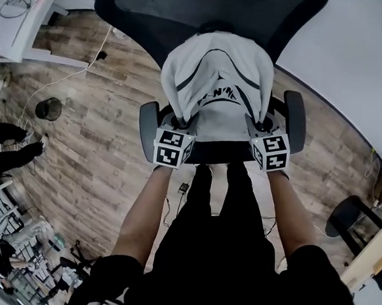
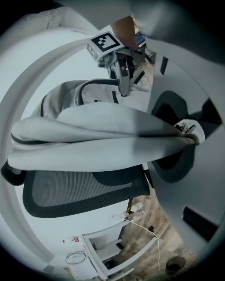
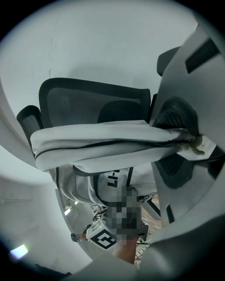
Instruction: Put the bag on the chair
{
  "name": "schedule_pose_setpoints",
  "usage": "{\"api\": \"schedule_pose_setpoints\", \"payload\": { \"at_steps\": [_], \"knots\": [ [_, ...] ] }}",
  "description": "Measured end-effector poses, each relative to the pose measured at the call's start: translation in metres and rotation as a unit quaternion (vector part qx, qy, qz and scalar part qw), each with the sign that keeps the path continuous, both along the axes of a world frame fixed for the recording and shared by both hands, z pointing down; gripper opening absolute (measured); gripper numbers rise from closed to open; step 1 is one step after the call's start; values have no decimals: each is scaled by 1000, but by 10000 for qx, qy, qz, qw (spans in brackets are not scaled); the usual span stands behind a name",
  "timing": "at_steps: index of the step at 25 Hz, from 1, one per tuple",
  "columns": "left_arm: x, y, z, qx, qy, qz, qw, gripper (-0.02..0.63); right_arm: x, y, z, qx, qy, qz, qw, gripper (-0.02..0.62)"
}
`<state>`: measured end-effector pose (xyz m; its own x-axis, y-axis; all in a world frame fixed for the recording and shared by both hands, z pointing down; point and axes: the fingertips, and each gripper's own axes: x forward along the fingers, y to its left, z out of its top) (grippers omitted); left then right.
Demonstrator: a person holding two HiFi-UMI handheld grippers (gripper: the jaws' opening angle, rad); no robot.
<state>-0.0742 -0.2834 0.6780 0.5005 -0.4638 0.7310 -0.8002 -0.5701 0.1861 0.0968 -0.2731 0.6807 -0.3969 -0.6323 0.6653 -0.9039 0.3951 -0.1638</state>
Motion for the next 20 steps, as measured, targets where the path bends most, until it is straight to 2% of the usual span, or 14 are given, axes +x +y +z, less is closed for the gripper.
{"api": "schedule_pose_setpoints", "payload": {
  "at_steps": [5, 12, 20],
  "knots": [
    [2, -7, 28, -49, -142, 63, 9999, 107, 4, -8, 31, -111, 43, -58, 9999, 101],
    [9, -18, 61, -178, -181, -125, 9996, 107, 12, -24, 63, -171, 100, -120, 9997, 103],
    [16, -26, 76, -2, -180, -169, 9997, 109, 20, -33, 85, -145, 31, -75, 9999, 104]
  ]
}}
